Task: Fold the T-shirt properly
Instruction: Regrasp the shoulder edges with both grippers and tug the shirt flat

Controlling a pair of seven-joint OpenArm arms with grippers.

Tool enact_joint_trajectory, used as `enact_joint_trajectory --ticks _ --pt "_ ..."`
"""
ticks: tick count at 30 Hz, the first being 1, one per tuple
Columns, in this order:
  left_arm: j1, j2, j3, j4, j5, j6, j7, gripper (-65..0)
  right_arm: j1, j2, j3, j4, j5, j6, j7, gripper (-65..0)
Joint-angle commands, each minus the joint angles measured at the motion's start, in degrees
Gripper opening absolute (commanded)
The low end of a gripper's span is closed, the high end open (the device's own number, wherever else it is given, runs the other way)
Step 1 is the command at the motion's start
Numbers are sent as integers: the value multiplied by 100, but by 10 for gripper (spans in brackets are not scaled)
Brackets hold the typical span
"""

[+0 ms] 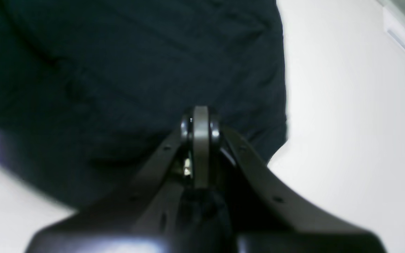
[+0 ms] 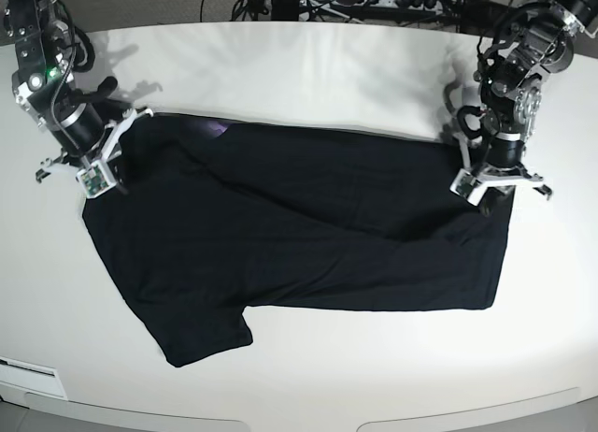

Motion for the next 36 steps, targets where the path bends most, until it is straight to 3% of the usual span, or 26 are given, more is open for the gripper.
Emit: enact_joint_trajectory --ticks 1,5,7,10,13,18,25,30,36 --pt "-129 -31 -83 -20 -72 -114 -131 -650 -57 76 55 35 4 13 111 -650" --pt "-601 275 -81 -568 -769 -817 -146 -650 -105 -70 50 -400 15 149 129 -650" --pt "-748 411 -81 -863 -1110 -1351 -44 -650 -107 -227 50 -796 17 426 59 -650" --pt "-761 492 -81 -1128 -1364 -2103 372 -650 -107 -463 50 -1401 20 787 -374 -650" --pt "-721 487 -81 -1049 -1386 -2420 962 -650 -111 -468 57 -1499 22 754 -774 -650" --pt "-284 350 -81 -302 -1530 -2562 1812 -650 -579 -212 138 -872 20 529 -1021 -650" --pt "872 -437 -81 927 -2376 -2531 1899 -650 -1845 -170 828 221 22 522 -1032 -650" --pt "1563 -841 -81 1246 -2315 -2387 1980 -650 -2424 -170 1486 352 511 892 -1034 -650" --pt "2055 -922 -81 1248 -1432 -2247 1932 -650 -2645 -170 1875 356 750 901 -1016 -650"
